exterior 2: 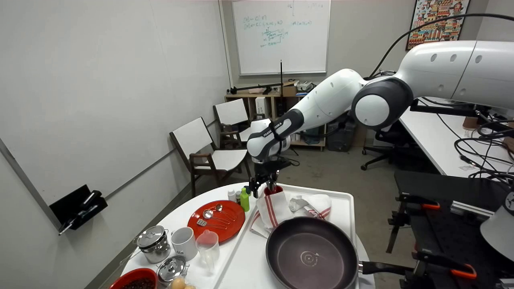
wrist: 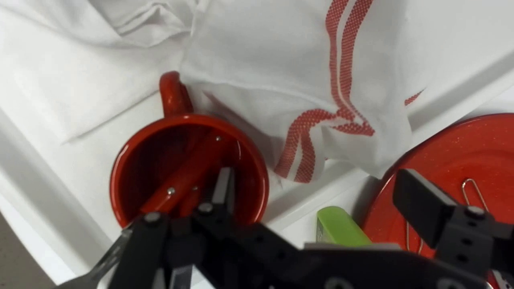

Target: Put the fork and knife in the red cup and move it to the right

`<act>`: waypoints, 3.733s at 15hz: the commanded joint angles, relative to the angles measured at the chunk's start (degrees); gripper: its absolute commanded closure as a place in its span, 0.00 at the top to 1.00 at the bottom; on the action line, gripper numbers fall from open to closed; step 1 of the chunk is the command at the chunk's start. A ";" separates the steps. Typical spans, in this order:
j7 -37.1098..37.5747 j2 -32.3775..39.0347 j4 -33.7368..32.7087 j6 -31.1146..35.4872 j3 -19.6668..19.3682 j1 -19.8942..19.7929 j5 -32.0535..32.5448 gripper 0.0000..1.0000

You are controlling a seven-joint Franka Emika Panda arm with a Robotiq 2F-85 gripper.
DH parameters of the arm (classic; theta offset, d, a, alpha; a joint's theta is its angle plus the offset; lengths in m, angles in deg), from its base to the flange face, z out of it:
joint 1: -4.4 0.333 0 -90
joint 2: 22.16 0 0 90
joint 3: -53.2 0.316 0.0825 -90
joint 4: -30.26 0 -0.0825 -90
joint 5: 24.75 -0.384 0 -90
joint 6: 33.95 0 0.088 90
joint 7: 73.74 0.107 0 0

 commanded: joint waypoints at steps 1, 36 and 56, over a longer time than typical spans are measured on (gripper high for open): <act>-0.44 0.00 0.32 -1.93 0.40 0.21 -1.81 1.00; -3.81 -3.66 3.09 0.96 4.51 -1.84 -2.60 1.00; -2.07 -1.46 0.14 0.23 4.04 -1.67 -1.37 1.00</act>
